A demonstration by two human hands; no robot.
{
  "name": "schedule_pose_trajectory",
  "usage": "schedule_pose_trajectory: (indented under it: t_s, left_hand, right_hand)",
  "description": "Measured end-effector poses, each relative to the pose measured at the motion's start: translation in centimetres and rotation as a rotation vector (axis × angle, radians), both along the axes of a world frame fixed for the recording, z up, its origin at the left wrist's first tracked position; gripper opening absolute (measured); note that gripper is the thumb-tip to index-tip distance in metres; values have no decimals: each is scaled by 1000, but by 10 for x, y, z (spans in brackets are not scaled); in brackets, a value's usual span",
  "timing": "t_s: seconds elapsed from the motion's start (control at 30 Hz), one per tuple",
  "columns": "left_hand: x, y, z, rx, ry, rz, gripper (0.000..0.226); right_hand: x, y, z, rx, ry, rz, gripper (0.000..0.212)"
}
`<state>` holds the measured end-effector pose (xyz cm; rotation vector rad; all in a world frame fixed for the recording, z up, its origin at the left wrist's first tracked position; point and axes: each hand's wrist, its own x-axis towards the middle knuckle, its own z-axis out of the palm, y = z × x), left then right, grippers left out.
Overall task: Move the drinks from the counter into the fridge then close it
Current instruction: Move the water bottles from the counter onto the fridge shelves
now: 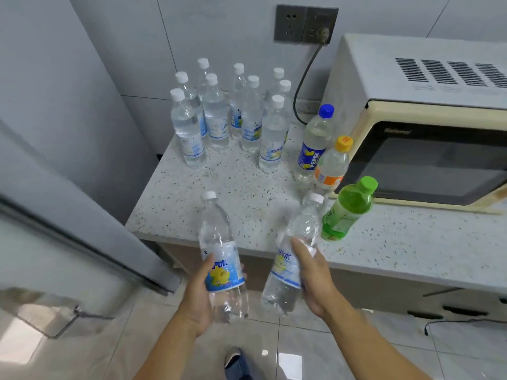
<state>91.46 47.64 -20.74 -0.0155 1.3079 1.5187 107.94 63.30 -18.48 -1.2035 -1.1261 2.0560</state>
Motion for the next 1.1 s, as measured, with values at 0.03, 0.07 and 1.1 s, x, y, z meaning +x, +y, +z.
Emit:
schedule_pose_trajectory:
  t_s: [0.03, 0.07, 1.1]
  left_hand:
    - [8, -10, 0, 5, -19, 27, 55]
    - [16, -20, -1, 4, -21, 75, 58]
    - [117, -433, 11, -237, 1, 889, 52]
  right_hand:
    - [7, -4, -1, -148, 34, 16, 54]
    - [15, -7, -4, -263, 54, 43, 59]
    - [-71, -390, -30, -371, -118, 1069, 67]
